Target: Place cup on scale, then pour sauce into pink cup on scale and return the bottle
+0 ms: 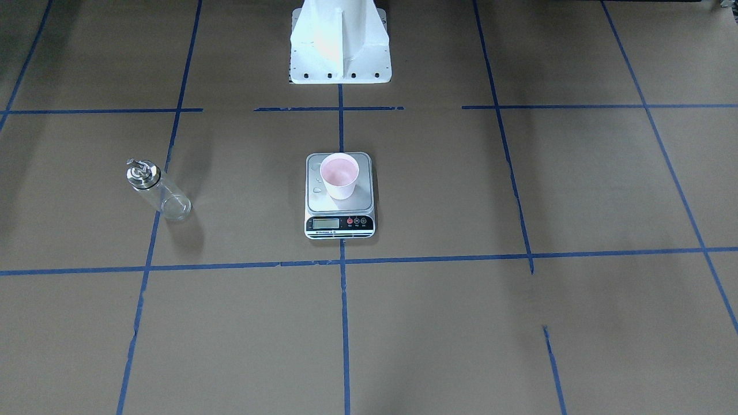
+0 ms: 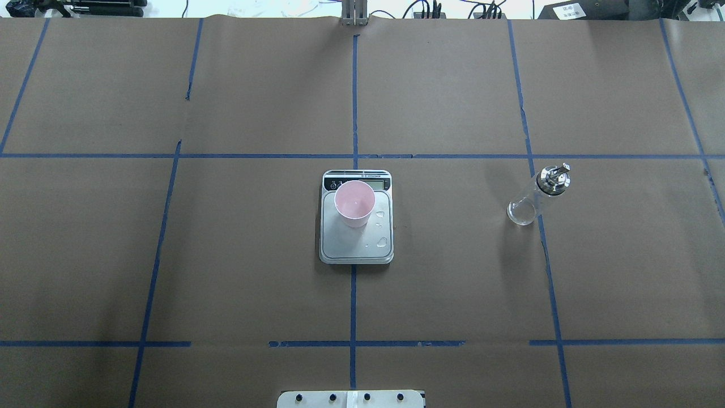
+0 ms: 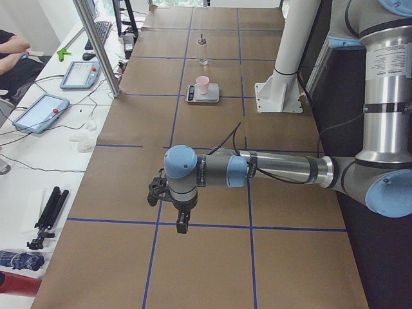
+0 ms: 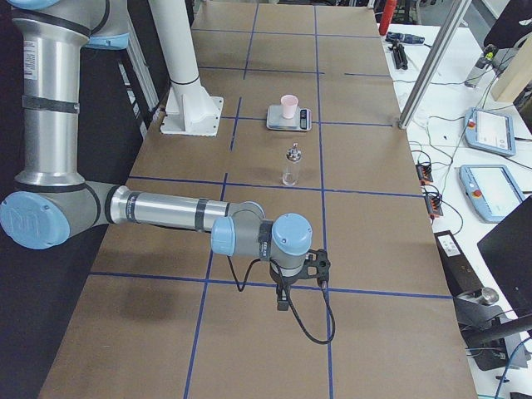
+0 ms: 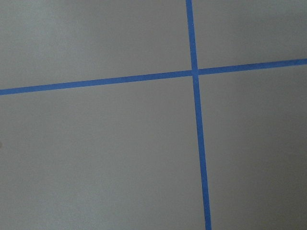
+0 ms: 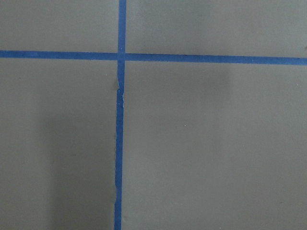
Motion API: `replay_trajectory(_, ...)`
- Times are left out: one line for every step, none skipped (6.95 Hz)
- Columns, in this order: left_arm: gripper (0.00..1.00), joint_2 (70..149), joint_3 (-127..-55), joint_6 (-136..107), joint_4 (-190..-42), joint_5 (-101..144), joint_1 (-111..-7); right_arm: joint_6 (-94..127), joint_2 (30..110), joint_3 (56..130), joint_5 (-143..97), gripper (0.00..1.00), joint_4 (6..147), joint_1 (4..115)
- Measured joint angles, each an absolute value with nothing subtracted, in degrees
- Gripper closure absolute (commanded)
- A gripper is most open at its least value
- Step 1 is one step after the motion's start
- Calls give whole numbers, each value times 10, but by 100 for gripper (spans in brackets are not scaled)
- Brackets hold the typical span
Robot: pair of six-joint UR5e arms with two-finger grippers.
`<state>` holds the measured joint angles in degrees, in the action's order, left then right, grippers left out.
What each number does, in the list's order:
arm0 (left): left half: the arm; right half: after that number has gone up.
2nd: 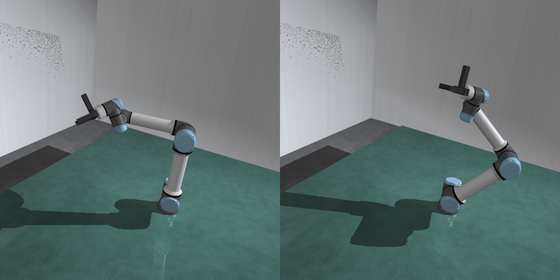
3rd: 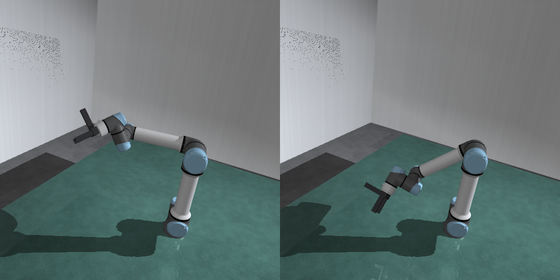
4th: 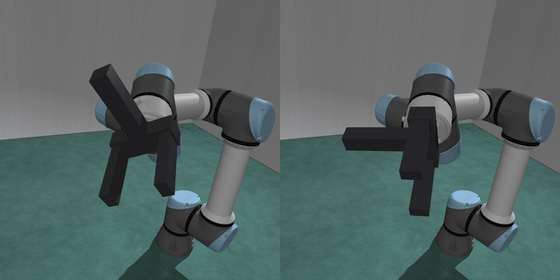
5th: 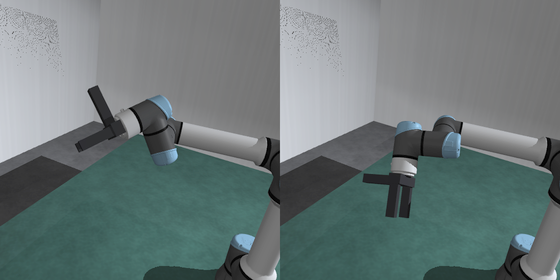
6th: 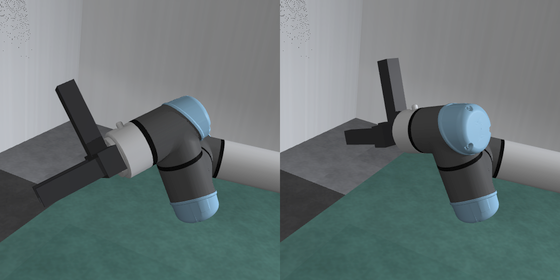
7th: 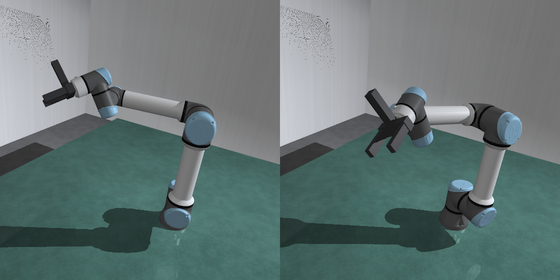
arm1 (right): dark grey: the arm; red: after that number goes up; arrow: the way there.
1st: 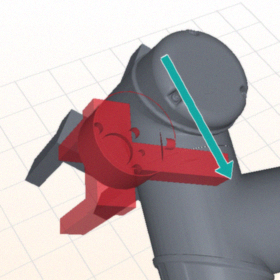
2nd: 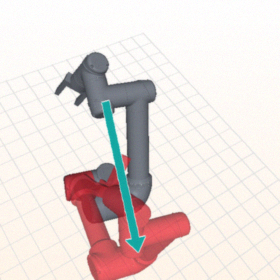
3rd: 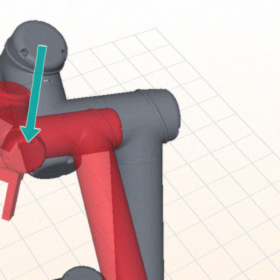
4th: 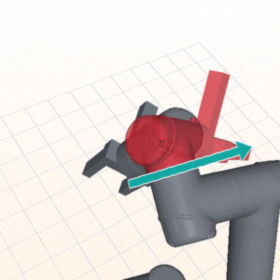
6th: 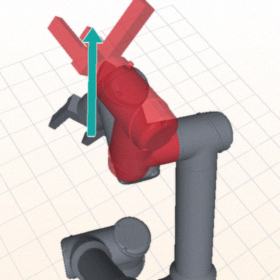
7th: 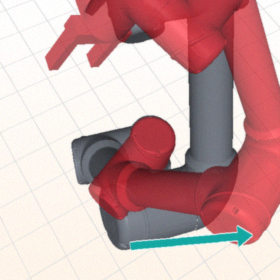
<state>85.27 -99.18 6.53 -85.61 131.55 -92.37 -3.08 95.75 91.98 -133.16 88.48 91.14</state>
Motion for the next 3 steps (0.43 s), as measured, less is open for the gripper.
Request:
replay_trajectory(0, 853, -990, 66, -856, 1316, -924, -31, 957, 920, -1332, 0, 884, 911)
replay_trajectory(0, 853, -989, 66, -856, 1316, -924, -31, 957, 920, -1333, 0, 884, 911)
replay_trajectory(0, 853, -988, 66, -856, 1316, -924, -30, 957, 920, -1333, 0, 883, 911)
